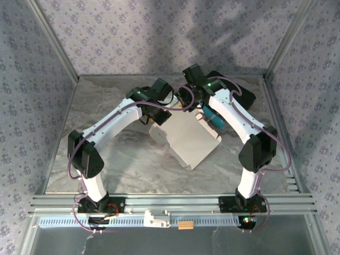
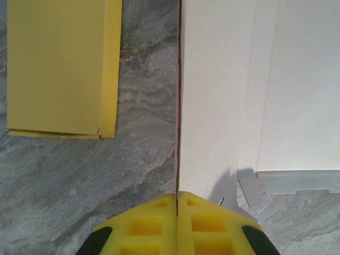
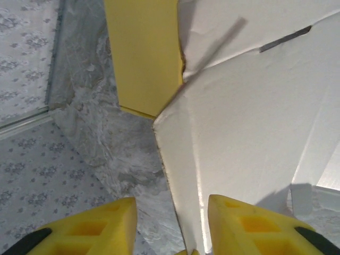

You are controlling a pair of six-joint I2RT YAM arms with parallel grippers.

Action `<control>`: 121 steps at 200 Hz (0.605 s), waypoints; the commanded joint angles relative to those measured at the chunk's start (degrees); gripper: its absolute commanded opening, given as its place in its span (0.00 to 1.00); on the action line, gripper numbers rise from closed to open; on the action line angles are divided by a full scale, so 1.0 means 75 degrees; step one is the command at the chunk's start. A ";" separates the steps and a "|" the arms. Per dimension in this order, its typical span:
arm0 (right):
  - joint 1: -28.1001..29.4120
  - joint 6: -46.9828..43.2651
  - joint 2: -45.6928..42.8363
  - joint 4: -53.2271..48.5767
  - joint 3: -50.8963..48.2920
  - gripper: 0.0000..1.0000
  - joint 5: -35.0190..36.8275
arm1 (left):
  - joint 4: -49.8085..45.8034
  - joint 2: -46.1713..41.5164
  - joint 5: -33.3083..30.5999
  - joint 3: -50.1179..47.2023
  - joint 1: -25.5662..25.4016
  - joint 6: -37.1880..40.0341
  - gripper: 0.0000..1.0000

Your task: Fold the paper box

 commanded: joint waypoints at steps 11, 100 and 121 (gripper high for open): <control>-0.0041 -0.0216 0.0315 -0.0402 0.0237 0.37 -0.0055 | -0.0187 0.0123 -0.0169 0.0491 -0.0204 0.0269 0.00; 0.0000 -0.0298 0.0428 -0.0416 0.0198 0.21 -0.0063 | -0.0326 0.0281 -0.0316 0.0709 -0.0388 0.0389 0.00; 0.0013 -0.0332 0.0320 -0.0390 0.0176 0.25 -0.0043 | -0.0328 0.0295 -0.0335 0.0696 -0.0407 0.0398 0.00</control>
